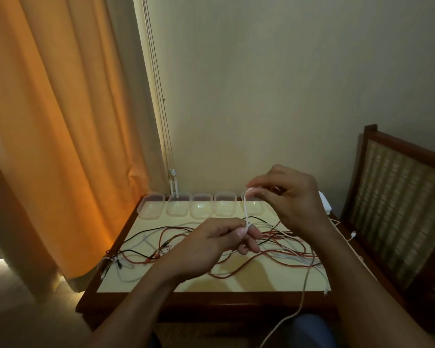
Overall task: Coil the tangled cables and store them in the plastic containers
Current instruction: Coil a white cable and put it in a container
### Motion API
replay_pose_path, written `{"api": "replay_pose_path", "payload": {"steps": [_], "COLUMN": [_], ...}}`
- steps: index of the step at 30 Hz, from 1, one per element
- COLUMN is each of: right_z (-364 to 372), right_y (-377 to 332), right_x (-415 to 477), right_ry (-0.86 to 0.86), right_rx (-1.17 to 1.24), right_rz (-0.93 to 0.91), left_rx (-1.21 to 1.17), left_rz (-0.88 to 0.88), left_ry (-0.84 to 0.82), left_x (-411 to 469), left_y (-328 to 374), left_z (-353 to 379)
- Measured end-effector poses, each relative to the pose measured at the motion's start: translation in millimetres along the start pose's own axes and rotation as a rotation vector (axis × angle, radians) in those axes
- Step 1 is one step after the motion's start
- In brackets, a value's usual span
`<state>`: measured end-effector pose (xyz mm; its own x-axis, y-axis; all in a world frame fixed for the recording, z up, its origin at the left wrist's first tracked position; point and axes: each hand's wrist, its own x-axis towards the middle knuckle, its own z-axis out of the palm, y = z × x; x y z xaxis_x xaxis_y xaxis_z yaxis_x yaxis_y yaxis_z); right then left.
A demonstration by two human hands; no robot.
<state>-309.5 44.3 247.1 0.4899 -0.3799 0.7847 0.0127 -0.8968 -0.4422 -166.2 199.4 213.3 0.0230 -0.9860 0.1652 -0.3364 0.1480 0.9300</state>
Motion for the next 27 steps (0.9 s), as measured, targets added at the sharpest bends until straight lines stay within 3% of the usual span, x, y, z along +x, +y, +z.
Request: {"api": "replay_pose_path", "payload": {"steps": [4,7,11,13,16,20,25,27], "right_z": [16,30,33,29,16,-9,-47,-57], "right_y": [-5,-12,-33,-41,-49,-52,-60,-67], "right_x": [-31,-68,-109,-123,-129,-118,-86,-71], "right_ry": [-0.096,-0.171,-0.254,-0.254,-0.266,-0.221,-0.163,-0.129], "right_rx": [0.387,0.29,0.148,0.067,-0.06,-0.247,-0.327,-0.329], "right_rz": [0.304,0.369,0.328,0.271,0.158,0.092,-0.025,-0.106], "left_rx": [-0.369,-0.656,-0.846,-0.714,-0.138,0.364,0.493,0.397], "left_rz": [0.153,0.186,0.23,0.202,0.197,0.272,0.234,0.199], "left_ry": [0.025,0.172,0.341,0.399,0.506,0.432,0.248,0.179], "left_x": [-13,-19,-25,-27,-27,-24,-22,-25], "left_y": [21,25,20,18,7,0,18,30], "left_z": [14,20,16,18,25,33,35,36]}}
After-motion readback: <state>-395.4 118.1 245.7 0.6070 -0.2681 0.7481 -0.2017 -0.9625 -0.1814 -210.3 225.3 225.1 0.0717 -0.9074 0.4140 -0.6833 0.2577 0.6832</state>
